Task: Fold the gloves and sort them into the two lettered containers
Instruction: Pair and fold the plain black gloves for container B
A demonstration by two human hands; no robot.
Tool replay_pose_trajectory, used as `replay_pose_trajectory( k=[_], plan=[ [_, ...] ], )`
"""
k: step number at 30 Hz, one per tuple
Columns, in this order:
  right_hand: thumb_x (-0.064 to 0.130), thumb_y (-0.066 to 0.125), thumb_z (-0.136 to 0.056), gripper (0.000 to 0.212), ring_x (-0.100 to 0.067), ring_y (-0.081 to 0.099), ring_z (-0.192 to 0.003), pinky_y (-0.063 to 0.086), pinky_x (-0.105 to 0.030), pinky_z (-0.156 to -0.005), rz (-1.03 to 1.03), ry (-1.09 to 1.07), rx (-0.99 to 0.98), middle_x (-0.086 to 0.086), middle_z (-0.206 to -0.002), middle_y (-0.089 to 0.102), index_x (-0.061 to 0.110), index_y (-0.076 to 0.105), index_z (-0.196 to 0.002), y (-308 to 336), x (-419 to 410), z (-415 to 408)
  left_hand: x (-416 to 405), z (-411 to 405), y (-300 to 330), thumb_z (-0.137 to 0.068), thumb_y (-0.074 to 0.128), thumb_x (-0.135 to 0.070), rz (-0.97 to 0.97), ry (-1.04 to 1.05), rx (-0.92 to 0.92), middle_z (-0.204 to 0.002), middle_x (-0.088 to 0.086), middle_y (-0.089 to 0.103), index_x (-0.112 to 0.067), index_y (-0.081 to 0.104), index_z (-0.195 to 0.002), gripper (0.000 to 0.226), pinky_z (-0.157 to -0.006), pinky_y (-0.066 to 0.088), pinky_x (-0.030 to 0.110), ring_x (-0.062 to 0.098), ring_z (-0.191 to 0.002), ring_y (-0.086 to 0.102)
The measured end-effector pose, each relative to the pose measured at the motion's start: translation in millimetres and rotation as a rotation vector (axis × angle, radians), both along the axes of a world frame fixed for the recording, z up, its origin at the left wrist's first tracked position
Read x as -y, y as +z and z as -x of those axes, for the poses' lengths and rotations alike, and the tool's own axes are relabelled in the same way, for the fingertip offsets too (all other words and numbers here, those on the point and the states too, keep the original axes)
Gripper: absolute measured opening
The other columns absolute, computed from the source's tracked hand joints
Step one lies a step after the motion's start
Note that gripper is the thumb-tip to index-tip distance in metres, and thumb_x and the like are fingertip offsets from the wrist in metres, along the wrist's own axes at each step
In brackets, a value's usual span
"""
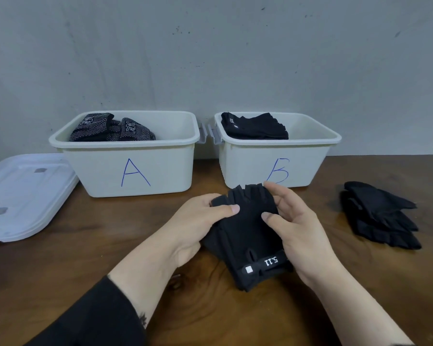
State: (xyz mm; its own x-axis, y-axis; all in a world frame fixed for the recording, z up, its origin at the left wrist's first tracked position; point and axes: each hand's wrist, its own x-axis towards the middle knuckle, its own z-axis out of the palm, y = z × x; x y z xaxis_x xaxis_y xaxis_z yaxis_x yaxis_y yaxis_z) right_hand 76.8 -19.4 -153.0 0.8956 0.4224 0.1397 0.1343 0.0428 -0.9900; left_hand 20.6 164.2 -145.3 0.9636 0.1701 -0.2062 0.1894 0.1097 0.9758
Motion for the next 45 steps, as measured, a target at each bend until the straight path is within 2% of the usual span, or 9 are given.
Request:
replay_pose_trajectory(
  k=[6, 14, 17, 23, 27, 31, 38, 42, 45],
  plan=[
    [0.031, 0.070, -0.091, 0.051, -0.022, 0.070, -0.112, 0.053, -0.049, -0.101, 0.082, 0.119, -0.159, -0.001, -0.118, 0.073, 0.028, 0.055, -0.140, -1, 11, -8, -5, -10, 6, -0.091, 0.070, -0.016, 0.122, 0.260, 0.161, -0.105, 0.009, 0.075, -0.016, 0.071, -0.108, 0.017, -0.093, 0.056, 0.048, 0.026, -0.101, 0.071],
    [0.001, 0.063, -0.093, 0.042, -0.031, 0.069, -0.113, 0.050, -0.054, -0.102, -0.375, 0.028, -0.387, -0.012, -0.127, 0.070, 0.009, 0.061, -0.134, 5, 4, -5, -1, -13, 11, -0.090, 0.070, -0.011, 0.112, 0.346, 0.328, -0.109, 0.003, 0.073, -0.025, 0.063, -0.112, 0.028, -0.078, 0.059, 0.039, 0.022, -0.099, 0.072],
    [0.009, 0.061, -0.094, 0.031, -0.018, 0.071, -0.083, 0.052, -0.045, -0.094, -0.473, -0.061, -0.396, -0.010, -0.102, 0.076, 0.004, 0.069, -0.124, 24, 6, -2, 2, -18, 18, -0.089, 0.069, -0.007, 0.098, 0.292, 0.387, -0.110, 0.001, 0.072, -0.034, 0.059, -0.119, 0.042, -0.080, 0.059, 0.044, 0.023, -0.100, 0.071],
    [0.017, 0.066, -0.095, 0.017, -0.022, 0.076, -0.095, 0.058, -0.032, -0.079, -0.128, -0.299, 0.010, -0.003, -0.101, 0.079, 0.017, 0.077, -0.109, 110, 25, -37, -8, -39, 41, -0.096, 0.060, -0.026, -0.268, 0.336, 0.523, -0.094, -0.010, 0.067, -0.041, 0.059, -0.114, 0.023, -0.082, 0.059, 0.043, 0.014, -0.092, 0.066],
    [0.017, 0.067, -0.095, 0.018, -0.015, 0.074, -0.088, 0.057, -0.029, -0.079, 0.079, -0.290, 0.243, -0.003, -0.103, 0.078, 0.016, 0.075, -0.111, 180, 29, -98, -31, -55, 56, -0.096, 0.057, -0.028, -0.727, 0.418, 0.656, -0.098, -0.017, 0.061, -0.031, 0.066, -0.105, 0.012, -0.081, 0.045, 0.014, 0.002, -0.093, 0.059],
    [0.018, 0.066, -0.096, 0.028, -0.013, 0.069, -0.082, 0.057, -0.027, -0.074, 0.139, -0.251, 0.219, -0.003, -0.102, 0.074, 0.010, 0.069, -0.123, 229, 4, -163, -47, -75, 69, -0.097, 0.056, -0.025, -1.101, 0.432, 0.697, -0.102, -0.010, 0.062, -0.022, 0.067, -0.112, 0.019, -0.089, 0.048, 0.037, 0.013, -0.095, 0.058],
    [0.018, 0.067, -0.096, 0.007, -0.016, 0.062, -0.077, 0.059, -0.023, -0.057, 0.261, -0.155, -0.026, -0.006, -0.094, 0.066, 0.013, 0.065, -0.092, 197, -67, -224, -58, -87, 86, -0.095, 0.051, -0.025, -1.061, 0.489, 0.668, -0.111, -0.011, 0.062, -0.024, 0.063, -0.118, 0.026, -0.095, 0.046, 0.040, 0.013, -0.106, 0.055],
    [0.039, 0.074, -0.090, 0.043, -0.027, 0.064, -0.106, 0.052, -0.042, -0.094, 0.904, -0.291, 0.359, -0.013, -0.121, 0.069, 0.006, 0.070, -0.118, 146, -79, -238, -52, -90, 81, -0.095, 0.048, -0.024, -1.107, 0.336, 0.603, -0.119, -0.010, 0.059, -0.024, 0.059, -0.129, 0.035, -0.098, 0.044, 0.039, 0.013, -0.109, 0.054],
    [0.041, 0.058, -0.100, 0.045, -0.020, 0.049, -0.135, 0.037, -0.030, -0.105, 0.932, -0.282, 0.654, 0.001, -0.144, 0.055, 0.020, 0.058, -0.139, 141, -84, -216, -47, -94, 75, -0.096, 0.048, -0.021, -1.156, 0.276, 0.545, -0.127, -0.009, 0.056, -0.024, 0.053, -0.138, 0.043, -0.099, 0.042, 0.038, 0.016, -0.113, 0.053]
  ],
)
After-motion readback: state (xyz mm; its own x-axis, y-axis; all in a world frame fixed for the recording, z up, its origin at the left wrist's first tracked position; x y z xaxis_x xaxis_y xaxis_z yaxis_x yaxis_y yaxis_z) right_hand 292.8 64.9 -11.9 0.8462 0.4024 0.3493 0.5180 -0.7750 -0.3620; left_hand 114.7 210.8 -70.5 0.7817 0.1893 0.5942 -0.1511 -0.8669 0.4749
